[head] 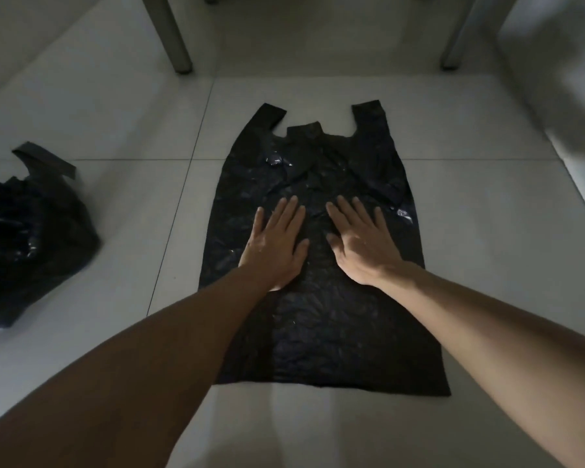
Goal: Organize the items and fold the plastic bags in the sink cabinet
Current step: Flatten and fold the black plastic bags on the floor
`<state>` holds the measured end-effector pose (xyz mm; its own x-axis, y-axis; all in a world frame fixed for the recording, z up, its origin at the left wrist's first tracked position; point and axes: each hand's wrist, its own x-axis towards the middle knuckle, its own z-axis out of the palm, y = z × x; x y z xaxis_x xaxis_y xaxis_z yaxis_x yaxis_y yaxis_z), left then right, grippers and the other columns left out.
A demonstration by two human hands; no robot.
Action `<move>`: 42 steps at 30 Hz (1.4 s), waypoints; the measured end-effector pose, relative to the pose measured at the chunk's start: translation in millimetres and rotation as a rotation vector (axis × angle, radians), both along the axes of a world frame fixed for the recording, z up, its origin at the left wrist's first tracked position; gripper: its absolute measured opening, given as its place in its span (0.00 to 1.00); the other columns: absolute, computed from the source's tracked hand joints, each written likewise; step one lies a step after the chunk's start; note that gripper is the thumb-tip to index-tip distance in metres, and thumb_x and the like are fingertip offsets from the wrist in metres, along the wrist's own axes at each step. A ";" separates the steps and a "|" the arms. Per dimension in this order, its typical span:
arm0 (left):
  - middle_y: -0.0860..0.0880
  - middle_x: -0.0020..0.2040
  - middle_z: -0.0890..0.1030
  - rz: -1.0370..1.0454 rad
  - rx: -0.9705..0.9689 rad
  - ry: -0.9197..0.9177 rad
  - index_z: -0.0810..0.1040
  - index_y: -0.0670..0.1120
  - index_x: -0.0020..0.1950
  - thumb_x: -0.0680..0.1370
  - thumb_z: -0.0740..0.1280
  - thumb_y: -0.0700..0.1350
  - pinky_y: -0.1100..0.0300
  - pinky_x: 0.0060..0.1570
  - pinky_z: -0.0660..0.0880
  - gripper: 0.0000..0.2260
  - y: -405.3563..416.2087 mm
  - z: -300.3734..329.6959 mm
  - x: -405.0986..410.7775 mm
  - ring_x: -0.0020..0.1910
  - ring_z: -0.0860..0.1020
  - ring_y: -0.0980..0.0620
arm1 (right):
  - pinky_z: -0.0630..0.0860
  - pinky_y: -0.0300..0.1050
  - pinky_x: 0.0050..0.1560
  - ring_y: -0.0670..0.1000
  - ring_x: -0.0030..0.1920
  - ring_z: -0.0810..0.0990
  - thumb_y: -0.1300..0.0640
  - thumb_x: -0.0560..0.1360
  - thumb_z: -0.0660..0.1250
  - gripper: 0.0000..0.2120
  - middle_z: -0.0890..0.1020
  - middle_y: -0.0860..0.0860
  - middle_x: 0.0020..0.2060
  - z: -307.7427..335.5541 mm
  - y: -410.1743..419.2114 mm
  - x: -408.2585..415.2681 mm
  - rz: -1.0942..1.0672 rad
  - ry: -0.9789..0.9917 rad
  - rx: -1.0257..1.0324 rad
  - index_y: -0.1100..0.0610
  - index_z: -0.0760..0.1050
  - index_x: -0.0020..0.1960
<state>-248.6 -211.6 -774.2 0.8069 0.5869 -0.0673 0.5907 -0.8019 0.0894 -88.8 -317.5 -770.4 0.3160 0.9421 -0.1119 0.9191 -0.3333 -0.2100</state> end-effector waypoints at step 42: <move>0.43 0.79 0.42 0.495 0.073 -0.012 0.44 0.46 0.79 0.78 0.41 0.68 0.38 0.72 0.37 0.37 224.4 -14.4 77.8 0.78 0.40 0.43 | 0.44 0.65 0.76 0.58 0.79 0.43 0.28 0.74 0.34 0.37 0.46 0.53 0.80 -26.9 83.7 70.2 -0.245 -0.160 -0.021 0.44 0.41 0.79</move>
<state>-170.8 12.7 -788.6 0.4305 0.9026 -0.0044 0.9014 -0.4297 0.0524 -18.5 -233.8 -797.4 0.5489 0.8337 -0.0605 0.8318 -0.5519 -0.0596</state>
